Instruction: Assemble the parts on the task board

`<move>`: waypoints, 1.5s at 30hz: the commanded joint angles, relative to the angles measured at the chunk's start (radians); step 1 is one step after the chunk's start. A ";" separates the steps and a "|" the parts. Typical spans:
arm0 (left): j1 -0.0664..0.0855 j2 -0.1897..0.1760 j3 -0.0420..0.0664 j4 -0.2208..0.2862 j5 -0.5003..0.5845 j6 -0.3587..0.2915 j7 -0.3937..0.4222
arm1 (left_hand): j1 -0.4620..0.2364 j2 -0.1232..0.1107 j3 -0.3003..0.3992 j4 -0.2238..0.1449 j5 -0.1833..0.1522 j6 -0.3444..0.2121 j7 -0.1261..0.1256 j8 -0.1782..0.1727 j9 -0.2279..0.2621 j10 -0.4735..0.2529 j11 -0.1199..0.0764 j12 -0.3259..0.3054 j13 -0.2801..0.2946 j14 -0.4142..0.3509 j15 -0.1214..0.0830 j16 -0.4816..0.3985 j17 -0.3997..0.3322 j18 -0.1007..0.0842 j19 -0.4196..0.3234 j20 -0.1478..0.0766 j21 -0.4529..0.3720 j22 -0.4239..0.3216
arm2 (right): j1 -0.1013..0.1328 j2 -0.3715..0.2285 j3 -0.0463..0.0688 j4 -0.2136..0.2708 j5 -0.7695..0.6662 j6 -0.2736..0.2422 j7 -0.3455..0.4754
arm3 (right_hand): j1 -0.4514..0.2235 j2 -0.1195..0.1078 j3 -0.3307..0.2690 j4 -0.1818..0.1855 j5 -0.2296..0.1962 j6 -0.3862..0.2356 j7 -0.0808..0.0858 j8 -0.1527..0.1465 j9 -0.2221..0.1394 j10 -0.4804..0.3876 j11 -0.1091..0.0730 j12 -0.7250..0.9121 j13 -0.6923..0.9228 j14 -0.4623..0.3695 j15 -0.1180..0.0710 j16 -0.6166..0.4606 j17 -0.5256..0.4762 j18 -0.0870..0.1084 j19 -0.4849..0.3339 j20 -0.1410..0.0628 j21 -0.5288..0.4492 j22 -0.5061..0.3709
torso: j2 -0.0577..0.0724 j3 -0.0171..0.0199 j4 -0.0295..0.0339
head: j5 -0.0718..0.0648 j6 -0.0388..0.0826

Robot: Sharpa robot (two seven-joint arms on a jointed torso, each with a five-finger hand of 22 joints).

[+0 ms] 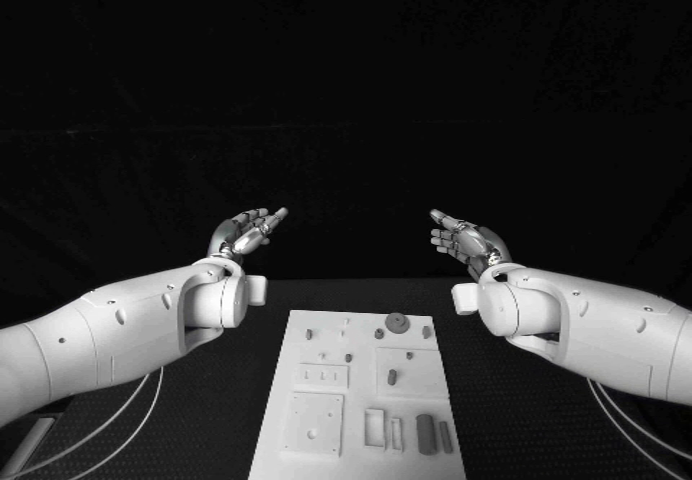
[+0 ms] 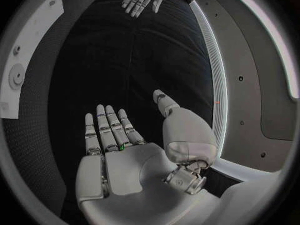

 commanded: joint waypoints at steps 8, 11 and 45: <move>0.074 0.041 -0.040 -0.141 0.006 0.209 -0.131 | 0.031 -0.007 0.011 0.005 0.006 0.010 0.004 0.011 0.015 0.020 0.004 0.006 0.003 0.012 0.003 0.010 0.014 -0.016 0.005 0.006 0.015 0.026 | 0.078 0.029 -0.038 -0.136 -0.022 0.342 -0.230 | 0.112 -0.010 0.034 -0.069 -0.009 0.102 0.020 0.060 0.036 0.124 0.007 0.023 0.008 0.090 0.013 0.052 0.022 0.045 0.110 0.012 0.021 0.214 | 0.000 0.0000 -0.0001 | 0.000 0.000; 0.076 0.042 -0.040 -0.144 0.006 0.211 -0.132 | 0.034 -0.006 0.010 0.007 0.006 0.015 0.007 0.016 0.022 0.028 0.006 0.008 0.004 0.013 0.004 0.012 0.015 -0.016 0.007 0.005 0.015 0.026 | 0.084 0.031 -0.042 -0.146 -0.022 0.357 -0.241 | 0.143 -0.019 0.048 -0.098 -0.012 0.125 0.032 0.068 0.035 0.150 0.013 0.026 0.008 0.117 0.025 0.064 0.023 0.052 0.122 0.013 0.020 0.212 | 0.000 0.0000 -0.0001 | 0.000 0.000; 0.072 -0.104 -0.048 0.153 -0.152 0.248 -0.069 | 0.242 0.211 -0.195 -0.234 0.066 0.473 0.067 0.070 -0.026 0.525 0.046 0.091 0.030 0.536 -0.042 0.154 0.019 0.063 0.512 -0.152 0.098 -0.066 | 0.053 0.060 -0.044 -0.155 -1.155 0.247 -0.210 | 0.313 -0.126 0.383 -0.180 -0.069 0.503 0.014 0.124 0.028 0.551 -0.047 0.057 0.069 0.655 -0.141 0.267 0.203 0.214 0.671 -0.035 0.223 0.211 | 0.058 0.0125 0.0085 | -0.013 0.007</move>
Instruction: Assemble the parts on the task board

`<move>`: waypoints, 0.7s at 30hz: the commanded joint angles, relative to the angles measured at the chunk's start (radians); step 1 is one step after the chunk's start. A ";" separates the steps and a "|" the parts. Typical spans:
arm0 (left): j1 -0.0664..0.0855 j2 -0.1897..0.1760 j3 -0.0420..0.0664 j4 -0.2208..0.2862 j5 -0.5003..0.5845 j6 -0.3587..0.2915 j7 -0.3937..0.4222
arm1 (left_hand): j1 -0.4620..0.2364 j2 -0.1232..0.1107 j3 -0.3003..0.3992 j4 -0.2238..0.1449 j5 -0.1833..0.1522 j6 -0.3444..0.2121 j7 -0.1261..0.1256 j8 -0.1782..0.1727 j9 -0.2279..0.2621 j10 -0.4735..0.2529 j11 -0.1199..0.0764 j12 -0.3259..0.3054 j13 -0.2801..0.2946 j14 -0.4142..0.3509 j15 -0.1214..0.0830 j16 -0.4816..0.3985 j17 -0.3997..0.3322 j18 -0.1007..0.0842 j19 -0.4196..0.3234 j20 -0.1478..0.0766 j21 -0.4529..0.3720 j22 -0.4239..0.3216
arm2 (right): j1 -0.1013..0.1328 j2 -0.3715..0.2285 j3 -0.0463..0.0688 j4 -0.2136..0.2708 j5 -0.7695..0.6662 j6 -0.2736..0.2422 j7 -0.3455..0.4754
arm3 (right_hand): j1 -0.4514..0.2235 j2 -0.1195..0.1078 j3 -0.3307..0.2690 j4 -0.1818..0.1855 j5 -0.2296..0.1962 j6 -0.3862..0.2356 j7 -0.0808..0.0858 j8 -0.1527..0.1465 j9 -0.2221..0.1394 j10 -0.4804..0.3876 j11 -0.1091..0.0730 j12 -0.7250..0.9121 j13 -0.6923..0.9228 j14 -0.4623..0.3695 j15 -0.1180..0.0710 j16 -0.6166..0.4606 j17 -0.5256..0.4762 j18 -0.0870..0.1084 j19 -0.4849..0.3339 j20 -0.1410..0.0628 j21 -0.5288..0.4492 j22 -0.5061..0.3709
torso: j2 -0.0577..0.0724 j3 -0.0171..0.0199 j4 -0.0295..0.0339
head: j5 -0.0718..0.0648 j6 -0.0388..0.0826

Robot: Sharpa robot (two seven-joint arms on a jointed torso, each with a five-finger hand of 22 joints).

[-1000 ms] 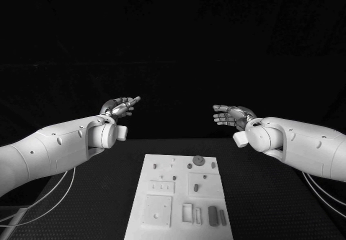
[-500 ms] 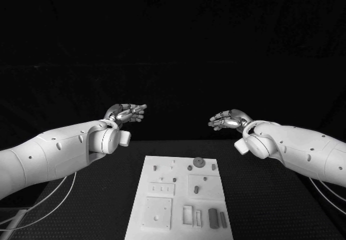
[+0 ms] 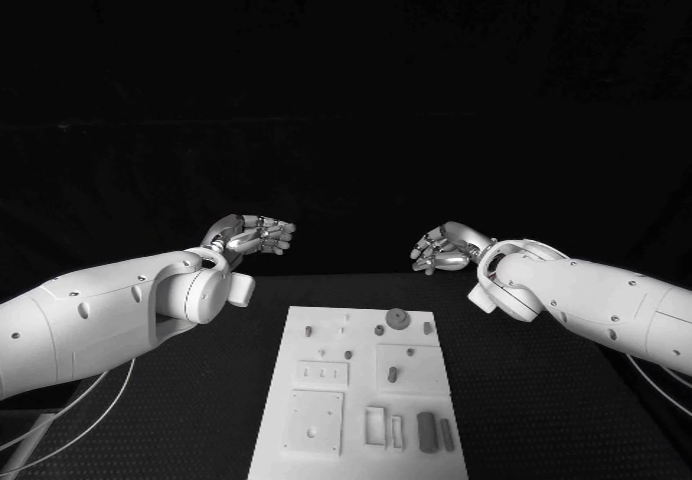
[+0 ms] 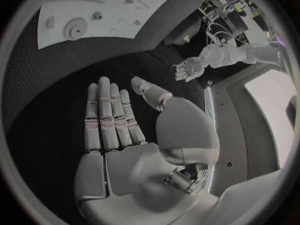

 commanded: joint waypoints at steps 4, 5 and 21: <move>0.000 -0.022 -0.003 0.080 -0.085 0.007 0.037 | -0.018 0.001 0.002 -0.016 0.004 0.011 -0.003 -0.010 -0.007 0.012 -0.002 -0.011 -0.003 0.013 -0.002 -0.005 0.002 0.019 0.011 -0.002 0.006 -0.002 | -0.011 0.007 0.000 0.015 -0.335 -0.023 -0.022 | 0.007 -0.021 0.014 -0.004 -0.008 0.018 0.000 -0.008 0.002 0.027 -0.010 -0.014 0.004 0.104 -0.035 0.036 0.049 0.006 0.114 -0.046 0.054 0.010 | 0.049 0.0108 0.0128 | -0.008 0.005; 0.000 -0.027 -0.003 0.090 -0.085 0.006 0.037 | -0.019 0.001 0.003 -0.018 0.004 0.012 -0.003 -0.011 -0.007 0.013 -0.002 -0.011 -0.003 0.014 -0.002 -0.005 0.002 0.019 0.011 -0.003 0.007 -0.002 | -0.012 0.007 0.000 0.018 -0.354 -0.023 -0.026 | 0.008 -0.023 0.015 -0.005 -0.008 0.020 0.000 -0.009 0.002 0.030 -0.012 -0.016 0.004 0.114 -0.037 0.038 0.057 0.006 0.125 -0.050 0.058 0.009 | 0.054 0.0116 0.0146 | -0.009 0.006; 0.000 -0.086 -0.003 0.200 -0.078 0.002 0.038 | -0.059 -0.001 0.020 -0.054 0.006 0.024 -0.004 -0.024 -0.020 0.047 -0.009 -0.025 -0.002 0.030 -0.007 -0.012 0.008 0.016 0.022 -0.009 0.012 -0.005 | -0.026 0.027 0.000 0.065 -0.602 -0.016 -0.061 | 0.033 -0.058 -0.012 -0.011 -0.020 0.046 -0.009 -0.035 0.001 0.058 -0.037 -0.051 0.023 0.284 -0.070 0.303 0.247 0.006 0.355 -0.167 0.261 0.141 | 0.136 0.0233 0.0426 | -0.024 0.020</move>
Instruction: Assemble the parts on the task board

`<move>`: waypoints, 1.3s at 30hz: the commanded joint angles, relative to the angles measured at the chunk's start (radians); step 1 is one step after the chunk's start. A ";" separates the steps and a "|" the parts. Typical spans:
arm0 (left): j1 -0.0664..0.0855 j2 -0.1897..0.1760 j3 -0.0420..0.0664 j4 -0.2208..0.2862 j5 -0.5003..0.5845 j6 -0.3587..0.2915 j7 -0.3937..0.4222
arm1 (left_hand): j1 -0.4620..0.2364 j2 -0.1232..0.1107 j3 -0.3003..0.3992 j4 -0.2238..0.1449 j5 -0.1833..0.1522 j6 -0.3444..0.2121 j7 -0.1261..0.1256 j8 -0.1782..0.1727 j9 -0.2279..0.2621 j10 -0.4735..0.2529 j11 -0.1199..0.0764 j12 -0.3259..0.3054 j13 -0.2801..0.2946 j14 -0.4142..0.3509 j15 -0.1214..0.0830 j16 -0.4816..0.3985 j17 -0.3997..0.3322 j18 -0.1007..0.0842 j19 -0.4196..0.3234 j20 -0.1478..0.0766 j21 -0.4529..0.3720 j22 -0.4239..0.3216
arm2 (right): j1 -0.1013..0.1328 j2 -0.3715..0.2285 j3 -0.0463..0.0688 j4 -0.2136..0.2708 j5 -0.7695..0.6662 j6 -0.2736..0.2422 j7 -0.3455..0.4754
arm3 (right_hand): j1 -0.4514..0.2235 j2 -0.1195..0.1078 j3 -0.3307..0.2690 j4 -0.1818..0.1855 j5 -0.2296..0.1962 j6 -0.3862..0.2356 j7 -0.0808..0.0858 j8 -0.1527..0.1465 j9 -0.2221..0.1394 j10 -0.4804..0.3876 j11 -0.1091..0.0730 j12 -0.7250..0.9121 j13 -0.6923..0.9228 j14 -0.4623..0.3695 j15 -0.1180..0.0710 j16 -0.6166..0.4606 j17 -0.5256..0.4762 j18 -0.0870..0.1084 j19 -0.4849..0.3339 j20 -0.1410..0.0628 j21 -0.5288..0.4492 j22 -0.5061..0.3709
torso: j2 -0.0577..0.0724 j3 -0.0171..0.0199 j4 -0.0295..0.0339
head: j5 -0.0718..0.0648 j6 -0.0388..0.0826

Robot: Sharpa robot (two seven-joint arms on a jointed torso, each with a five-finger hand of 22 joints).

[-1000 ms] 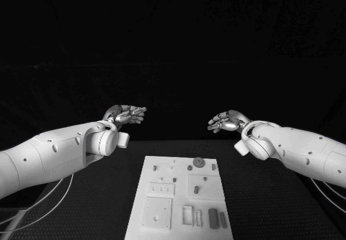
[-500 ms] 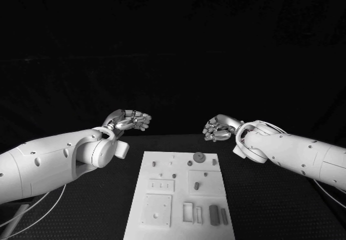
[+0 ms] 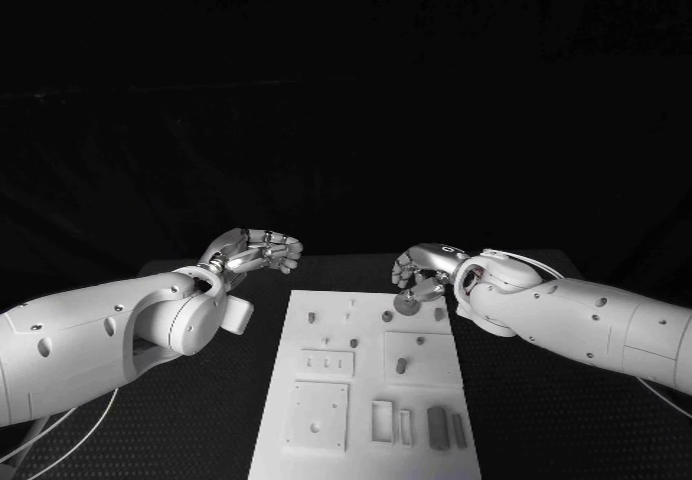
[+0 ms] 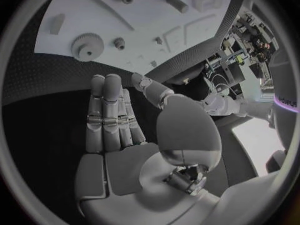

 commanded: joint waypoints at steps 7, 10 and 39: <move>0.001 -0.007 0.001 0.028 -0.015 0.008 0.017 | -0.022 -0.002 0.004 -0.012 0.002 0.006 0.000 -0.009 -0.004 0.010 0.000 -0.013 -0.002 0.007 0.001 -0.007 0.002 0.006 0.008 0.001 0.005 -0.002 | -0.003 0.005 0.000 0.011 -0.159 0.005 -0.027 | -0.005 -0.013 0.006 0.004 -0.002 0.005 -0.002 -0.020 0.002 -0.003 0.004 -0.013 0.002 -0.004 0.003 0.219 0.097 0.018 0.056 -0.042 0.149 0.076 | 0.046 0.0030 0.0125 | -0.012 0.011; 0.001 -0.007 0.001 0.031 -0.015 0.008 0.016 | -0.026 -0.002 0.006 -0.015 0.001 0.006 0.000 -0.010 -0.005 0.010 0.001 -0.015 -0.003 0.007 0.001 -0.008 0.003 0.006 0.008 0.001 0.005 -0.002 | -0.003 0.004 0.000 0.016 -0.166 0.006 -0.029 | -0.005 -0.016 0.008 0.005 -0.004 0.006 -0.003 -0.021 0.003 -0.005 0.004 -0.013 0.002 -0.005 0.004 0.243 0.100 0.018 0.061 -0.043 0.168 0.075 | 0.056 0.0030 0.0139 | -0.014 0.014; 0.001 -0.008 0.001 0.036 -0.010 0.019 0.013 | -0.057 -0.004 0.019 -0.032 -0.001 0.006 0.002 -0.017 -0.010 0.013 0.003 -0.030 -0.005 0.009 0.001 -0.015 0.006 0.006 0.007 0.001 0.007 -0.003 | -0.012 0.035 -0.021 -0.011 -0.254 0.012 -0.065 | -0.004 -0.050 0.031 0.025 -0.048 -0.003 -0.014 -0.032 0.006 -0.036 0.011 -0.014 -0.012 -0.025 0.010 0.310 0.076 0.018 0.057 -0.041 0.212 0.070 | 0.100 0.0032 0.0165 | -0.017 0.017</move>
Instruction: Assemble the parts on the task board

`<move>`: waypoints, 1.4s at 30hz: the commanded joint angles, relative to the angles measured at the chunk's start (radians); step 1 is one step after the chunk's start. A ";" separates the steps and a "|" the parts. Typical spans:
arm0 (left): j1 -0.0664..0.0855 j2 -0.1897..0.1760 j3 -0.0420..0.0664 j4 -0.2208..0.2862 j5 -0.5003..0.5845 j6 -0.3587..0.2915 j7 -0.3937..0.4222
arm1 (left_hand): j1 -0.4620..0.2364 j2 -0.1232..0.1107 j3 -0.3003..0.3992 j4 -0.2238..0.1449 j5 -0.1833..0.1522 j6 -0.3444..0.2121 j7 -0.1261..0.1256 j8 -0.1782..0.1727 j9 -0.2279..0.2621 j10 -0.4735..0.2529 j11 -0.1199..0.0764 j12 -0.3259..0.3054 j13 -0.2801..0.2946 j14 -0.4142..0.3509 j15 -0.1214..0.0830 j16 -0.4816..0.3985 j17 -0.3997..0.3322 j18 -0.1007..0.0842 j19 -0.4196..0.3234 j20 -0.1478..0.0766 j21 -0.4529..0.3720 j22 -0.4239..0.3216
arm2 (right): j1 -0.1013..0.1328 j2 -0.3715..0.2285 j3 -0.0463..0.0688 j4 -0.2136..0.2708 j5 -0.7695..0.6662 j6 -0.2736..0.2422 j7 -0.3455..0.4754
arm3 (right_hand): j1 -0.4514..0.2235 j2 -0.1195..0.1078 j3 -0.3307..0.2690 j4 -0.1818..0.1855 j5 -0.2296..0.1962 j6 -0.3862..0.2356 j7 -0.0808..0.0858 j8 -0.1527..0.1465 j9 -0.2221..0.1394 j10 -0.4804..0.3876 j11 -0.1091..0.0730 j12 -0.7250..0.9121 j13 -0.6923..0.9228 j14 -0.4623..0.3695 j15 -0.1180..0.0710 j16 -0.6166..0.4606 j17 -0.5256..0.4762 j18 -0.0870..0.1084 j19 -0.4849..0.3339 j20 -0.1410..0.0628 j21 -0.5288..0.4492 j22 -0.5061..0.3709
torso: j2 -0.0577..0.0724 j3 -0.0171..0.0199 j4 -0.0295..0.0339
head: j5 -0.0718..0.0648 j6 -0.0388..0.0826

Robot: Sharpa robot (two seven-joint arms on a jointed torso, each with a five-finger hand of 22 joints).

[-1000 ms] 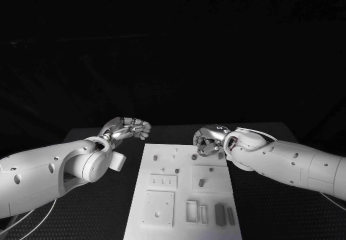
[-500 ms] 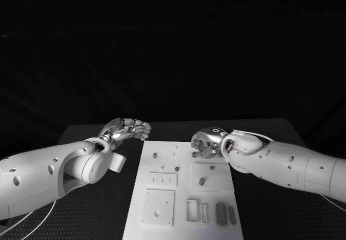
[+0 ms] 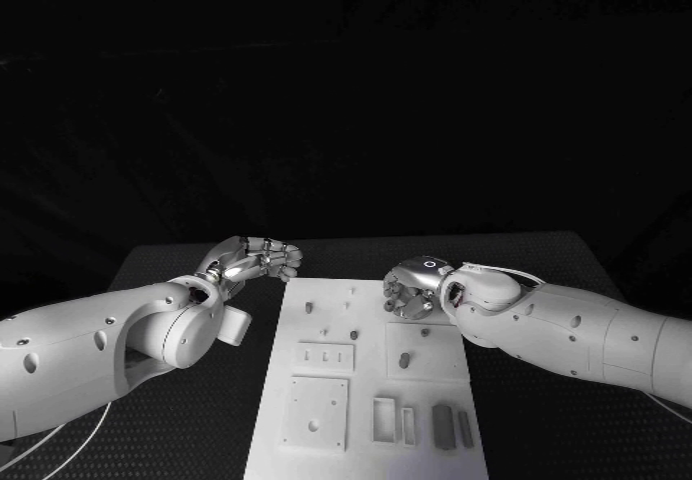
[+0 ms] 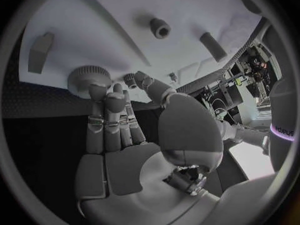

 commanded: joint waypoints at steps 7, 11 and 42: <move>0.001 0.005 0.001 -0.002 0.004 0.019 0.010 | -0.013 0.000 0.003 -0.010 -0.002 0.006 0.002 -0.005 -0.002 0.010 0.000 -0.008 -0.002 0.008 -0.001 -0.008 0.002 0.014 0.007 0.001 0.007 -0.001 | -0.003 0.017 -0.002 0.000 -0.032 0.018 -0.011 | 0.001 -0.010 0.013 0.003 -0.006 0.000 -0.008 -0.005 0.002 -0.002 0.001 0.000 -0.001 -0.009 0.000 0.007 -0.005 0.031 -0.002 0.003 0.008 0.018 | 0.009 0.0000 0.0008 | -0.002 -0.001; 0.001 0.006 0.001 -0.003 0.007 0.019 0.010 | -0.017 0.000 0.005 -0.012 -0.003 0.006 0.003 -0.006 -0.003 0.010 0.000 -0.010 -0.002 0.008 -0.001 -0.008 0.003 0.014 0.007 0.001 0.007 -0.002 | -0.005 0.021 -0.002 -0.004 -0.031 0.028 -0.013 | -0.002 -0.008 0.014 0.008 -0.008 0.004 -0.007 -0.003 0.004 0.007 0.000 0.003 0.000 -0.010 -0.001 0.013 -0.010 0.031 0.000 0.006 0.013 0.019 | 0.010 0.0003 0.0022 | -0.001 -0.004; 0.000 0.008 0.001 -0.010 0.010 0.025 0.004 | -0.032 -0.001 0.018 -0.028 -0.006 0.003 0.006 -0.011 -0.005 0.013 0.000 -0.018 -0.003 0.009 -0.001 -0.012 0.006 0.015 0.007 0.001 0.010 -0.002 | -0.017 0.032 -0.013 0.001 -0.120 -0.007 -0.044 | 0.044 0.040 0.079 -0.024 -0.015 0.129 -0.038 0.055 0.055 0.157 -0.056 0.056 0.088 -0.026 -0.054 0.064 -0.049 0.031 -0.003 0.007 0.062 0.018 | 0.014 0.0032 0.0010 | -0.001 -0.014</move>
